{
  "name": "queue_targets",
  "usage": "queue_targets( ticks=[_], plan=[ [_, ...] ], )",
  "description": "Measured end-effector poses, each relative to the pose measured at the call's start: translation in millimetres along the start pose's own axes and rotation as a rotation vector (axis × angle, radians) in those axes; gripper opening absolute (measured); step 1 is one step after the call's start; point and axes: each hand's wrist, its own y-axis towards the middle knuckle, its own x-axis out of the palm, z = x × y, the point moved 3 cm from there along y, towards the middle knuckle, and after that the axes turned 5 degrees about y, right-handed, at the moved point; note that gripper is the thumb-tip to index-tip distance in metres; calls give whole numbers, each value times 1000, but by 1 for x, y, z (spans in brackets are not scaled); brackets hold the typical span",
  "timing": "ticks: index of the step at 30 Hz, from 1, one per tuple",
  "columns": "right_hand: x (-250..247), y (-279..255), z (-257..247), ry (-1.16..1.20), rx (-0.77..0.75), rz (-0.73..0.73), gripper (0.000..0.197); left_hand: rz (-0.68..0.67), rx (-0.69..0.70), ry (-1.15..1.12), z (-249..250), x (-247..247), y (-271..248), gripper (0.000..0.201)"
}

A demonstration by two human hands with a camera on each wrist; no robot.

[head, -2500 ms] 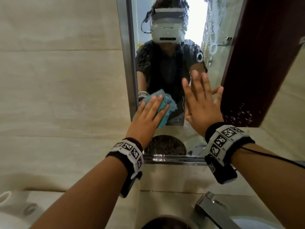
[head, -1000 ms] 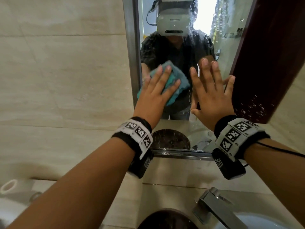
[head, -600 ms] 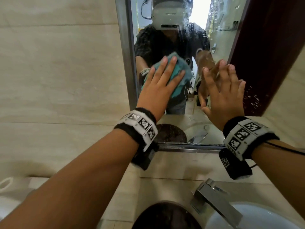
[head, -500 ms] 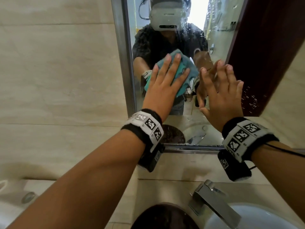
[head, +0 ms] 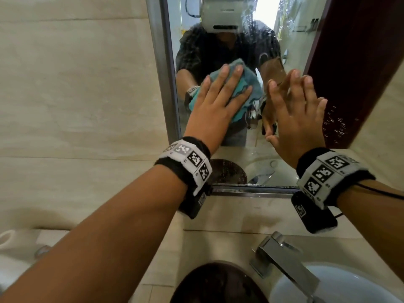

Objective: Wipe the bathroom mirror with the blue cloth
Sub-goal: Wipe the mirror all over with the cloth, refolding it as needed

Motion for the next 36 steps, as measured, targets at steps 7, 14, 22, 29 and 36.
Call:
queue_targets(
  ticks=[7,14,22,29,36],
  plan=[
    [0,1,2,-3,-4,-2,111,-327,313,159,41,55,-51,67],
    [1,1,3,-17,-6,0,106,83,86,115,-1,11,-6,61],
    [3,0,1,-39,-11,40,96,-126,333,220,51,73,-56,80],
    [4,0,1,-12,3,46,97,100,145,235,4,19,-17,74],
    [5,1,1,-20,-3,48,93,21,236,194,18,56,-51,80]
  ],
)
